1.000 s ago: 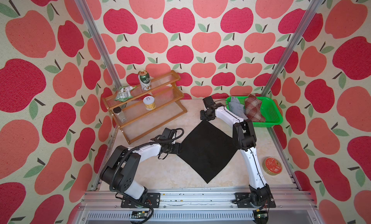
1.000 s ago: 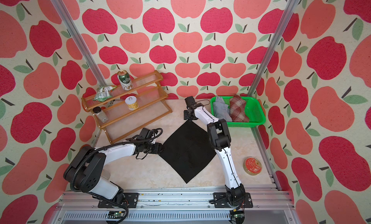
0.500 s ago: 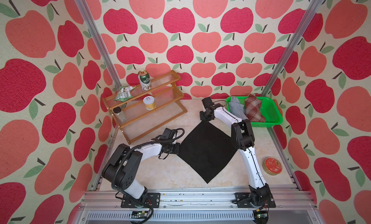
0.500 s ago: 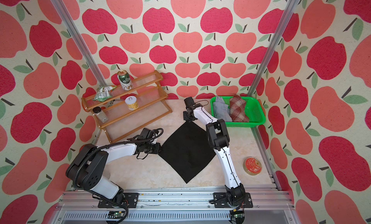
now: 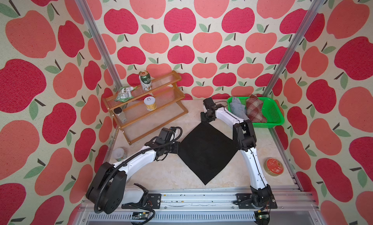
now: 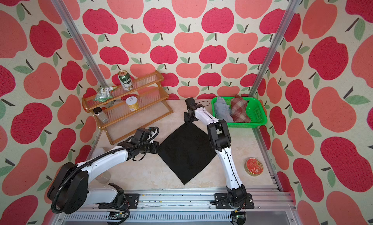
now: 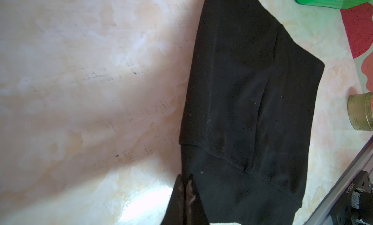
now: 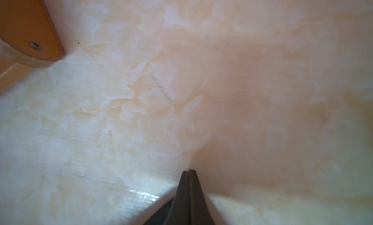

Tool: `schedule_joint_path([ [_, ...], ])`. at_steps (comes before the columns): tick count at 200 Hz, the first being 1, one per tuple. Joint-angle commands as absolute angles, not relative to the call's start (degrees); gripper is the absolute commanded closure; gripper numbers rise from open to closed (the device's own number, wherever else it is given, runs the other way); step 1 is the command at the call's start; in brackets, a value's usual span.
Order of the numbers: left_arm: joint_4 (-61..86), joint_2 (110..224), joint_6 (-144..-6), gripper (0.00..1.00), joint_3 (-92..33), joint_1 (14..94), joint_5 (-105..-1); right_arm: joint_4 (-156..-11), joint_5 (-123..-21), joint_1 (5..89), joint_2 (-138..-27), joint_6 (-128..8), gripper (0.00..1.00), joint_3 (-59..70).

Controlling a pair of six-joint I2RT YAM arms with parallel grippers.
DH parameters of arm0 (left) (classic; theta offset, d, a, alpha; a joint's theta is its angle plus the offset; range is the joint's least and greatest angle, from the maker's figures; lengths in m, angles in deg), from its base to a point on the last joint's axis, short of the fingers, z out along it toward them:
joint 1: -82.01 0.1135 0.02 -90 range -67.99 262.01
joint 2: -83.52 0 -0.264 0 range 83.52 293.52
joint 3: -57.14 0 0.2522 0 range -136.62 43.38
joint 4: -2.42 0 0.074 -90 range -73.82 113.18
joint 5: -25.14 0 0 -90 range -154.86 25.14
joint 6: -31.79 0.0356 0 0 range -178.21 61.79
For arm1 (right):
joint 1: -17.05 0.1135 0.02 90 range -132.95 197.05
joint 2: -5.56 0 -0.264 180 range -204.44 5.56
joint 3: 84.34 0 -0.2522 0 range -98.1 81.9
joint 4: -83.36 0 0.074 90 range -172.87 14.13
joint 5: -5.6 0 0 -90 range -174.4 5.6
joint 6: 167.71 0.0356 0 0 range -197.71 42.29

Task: Roll up the skirts
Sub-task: Fold the skirt at the center of the board.

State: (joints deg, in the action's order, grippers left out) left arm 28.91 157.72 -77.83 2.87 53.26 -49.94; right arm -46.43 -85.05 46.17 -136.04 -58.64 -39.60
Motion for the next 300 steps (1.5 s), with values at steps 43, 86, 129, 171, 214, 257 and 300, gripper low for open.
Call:
schedule_joint_path([
  [43,37.1,150.5,-74.3,0.99,2.0,52.0,-56.6,-52.0,-71.4,45.0,-128.8,-57.4,1.00,-40.7],
  [86,38.9,142.6,-70.6,1.00,0.6,46.5,-65.3,-56.4,-63.7,43.4,-123.3,-56.4,1.00,-37.3],
  [129,39.1,145.1,-69.4,1.00,-1.9,38.2,-70.6,-62.4,-59.0,40.8,-116.5,-56.7,1.00,-24.8],
  [171,34.2,153.9,-71.3,1.00,-0.1,28.6,-75.4,-68.8,-54.8,37.1,-111.9,-56.6,1.00,-11.6],
  [214,33.8,159.8,-71.4,1.00,-2.8,20.9,-79.3,-71.4,-55.0,34.2,-107.1,-57.5,1.00,-1.9],
  [257,34.5,162.5,-71.5,1.00,-5.1,17.0,-80.9,-72.8,-56.9,32.6,-101.2,-58.1,1.00,6.1],
  [300,34.7,163.0,-71.7,1.00,-6.2,15.2,-81.7,-72.3,-57.9,31.4,-97.3,-58.1,1.00,10.4],
])
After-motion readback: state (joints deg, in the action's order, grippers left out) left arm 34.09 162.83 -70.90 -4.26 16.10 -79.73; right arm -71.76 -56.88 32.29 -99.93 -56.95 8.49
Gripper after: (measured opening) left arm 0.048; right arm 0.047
